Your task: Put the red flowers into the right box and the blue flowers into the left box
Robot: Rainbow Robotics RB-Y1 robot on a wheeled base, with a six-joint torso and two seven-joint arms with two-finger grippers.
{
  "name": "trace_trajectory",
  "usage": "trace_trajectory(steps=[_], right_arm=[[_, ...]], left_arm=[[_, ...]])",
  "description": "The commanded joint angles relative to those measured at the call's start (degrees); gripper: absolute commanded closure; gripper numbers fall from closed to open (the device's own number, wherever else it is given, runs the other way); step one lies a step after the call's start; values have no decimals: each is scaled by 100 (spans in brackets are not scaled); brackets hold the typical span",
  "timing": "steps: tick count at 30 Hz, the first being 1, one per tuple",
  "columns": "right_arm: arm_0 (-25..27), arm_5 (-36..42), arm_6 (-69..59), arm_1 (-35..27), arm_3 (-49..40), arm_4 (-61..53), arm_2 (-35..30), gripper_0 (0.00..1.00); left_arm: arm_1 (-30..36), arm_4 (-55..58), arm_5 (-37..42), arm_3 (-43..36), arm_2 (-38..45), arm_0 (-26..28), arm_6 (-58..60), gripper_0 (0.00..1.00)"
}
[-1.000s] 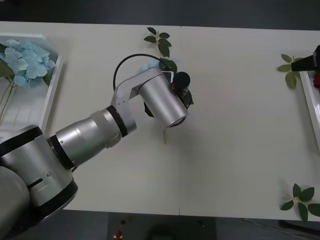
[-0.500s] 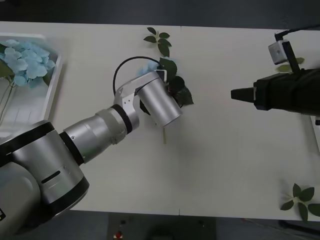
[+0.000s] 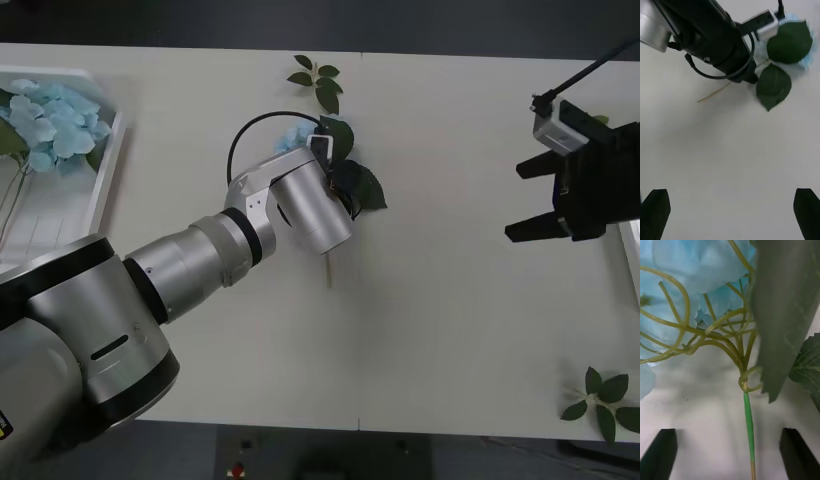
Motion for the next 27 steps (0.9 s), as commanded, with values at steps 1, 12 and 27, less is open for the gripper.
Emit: trace_trajectory(steps=[1,12,27], right_arm=[[-615,730,1404,107,1078,-608,-155,4],[-984,1090,1998,107,1842,-265,135,4],[-975,1064,1998,133,1552,95,223,4]], left_arm=[[-44,-43,-8,33,17,-68,-100,100],[-53,-43,-8,24,-9,-60,-152,100],[861,941,1090,-1707,-62,-60,-337,100]])
